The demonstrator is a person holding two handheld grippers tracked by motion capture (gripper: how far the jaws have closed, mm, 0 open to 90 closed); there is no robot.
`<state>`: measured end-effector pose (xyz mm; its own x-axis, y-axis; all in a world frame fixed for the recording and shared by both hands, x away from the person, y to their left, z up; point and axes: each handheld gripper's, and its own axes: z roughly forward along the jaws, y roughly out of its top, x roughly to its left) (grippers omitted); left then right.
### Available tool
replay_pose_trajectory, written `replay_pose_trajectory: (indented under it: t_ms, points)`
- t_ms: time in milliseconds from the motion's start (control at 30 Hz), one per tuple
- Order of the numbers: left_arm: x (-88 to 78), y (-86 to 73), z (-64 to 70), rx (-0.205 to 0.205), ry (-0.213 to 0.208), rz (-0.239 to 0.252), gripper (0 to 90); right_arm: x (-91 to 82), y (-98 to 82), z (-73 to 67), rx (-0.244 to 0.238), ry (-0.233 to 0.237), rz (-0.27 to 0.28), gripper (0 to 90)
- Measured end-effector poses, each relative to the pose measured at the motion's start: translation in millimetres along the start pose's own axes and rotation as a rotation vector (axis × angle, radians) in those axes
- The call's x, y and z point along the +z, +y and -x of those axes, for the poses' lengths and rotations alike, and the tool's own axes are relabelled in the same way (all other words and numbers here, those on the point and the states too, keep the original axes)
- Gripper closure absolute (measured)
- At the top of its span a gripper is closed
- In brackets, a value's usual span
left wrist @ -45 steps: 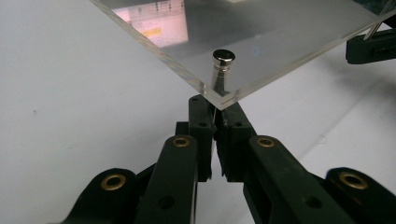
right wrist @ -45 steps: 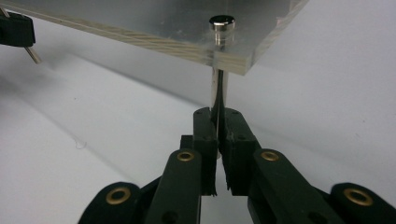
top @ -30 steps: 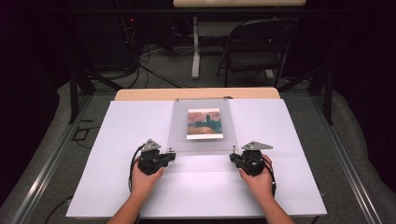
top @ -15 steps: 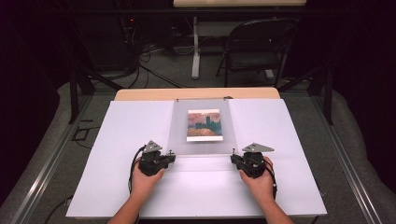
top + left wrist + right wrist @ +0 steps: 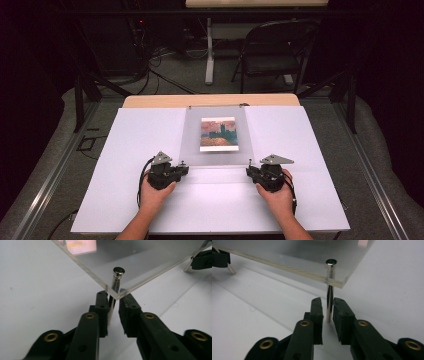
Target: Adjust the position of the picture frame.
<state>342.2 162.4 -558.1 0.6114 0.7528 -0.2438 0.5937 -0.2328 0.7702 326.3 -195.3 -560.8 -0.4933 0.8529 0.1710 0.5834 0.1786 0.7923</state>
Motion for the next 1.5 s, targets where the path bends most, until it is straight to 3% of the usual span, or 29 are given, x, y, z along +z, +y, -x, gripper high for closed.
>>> replay_pose_trajectory:
  t_ms: [200, 300, 400, 500, 767, 1000, 1133, 1500]
  points:
    - [-2.3, -0.3, 5.3, 0.028, 0.024, 0.009, 48.6, -3.9, -0.6, -2.7, -0.002, -0.006, 0.015, 60.3]
    - [-1.9, -1.6, 7.3, 0.024, 0.022, -0.010, 44.4, -7.7, -1.7, -5.7, -0.021, -0.015, 0.025, 48.8]
    - [-4.8, -1.9, 11.1, 0.030, 0.013, -0.012, 43.5, -11.3, -3.8, -7.1, -0.020, -0.014, 0.027, 44.5]
    - [-10.6, -1.8, 14.7, 0.035, 0.001, 0.000, 42.9, -15.0, -6.2, -9.2, -0.026, -0.005, 0.014, 44.2]
    - [-26.6, -8.3, 19.5, 0.027, -0.009, 0.006, 41.7, -34.4, -7.9, -15.1, -0.064, -0.017, 0.045, 42.1]
    - [-43.4, -14.7, 19.1, 0.028, 0.003, 0.023, 40.9, -54.8, -16.6, -11.7, -0.035, -0.012, 0.054, 42.6]
    - [-47.7, -17.3, 16.6, 0.015, -0.012, 0.025, 39.3, -66.2, -20.4, -10.0, -0.031, -0.018, 0.063, 41.8]
    - [-56.3, -16.6, 15.1, 0.007, -0.010, 0.058, 39.1, -75.8, -19.7, 0.2, -0.001, -0.020, 0.085, 41.2]
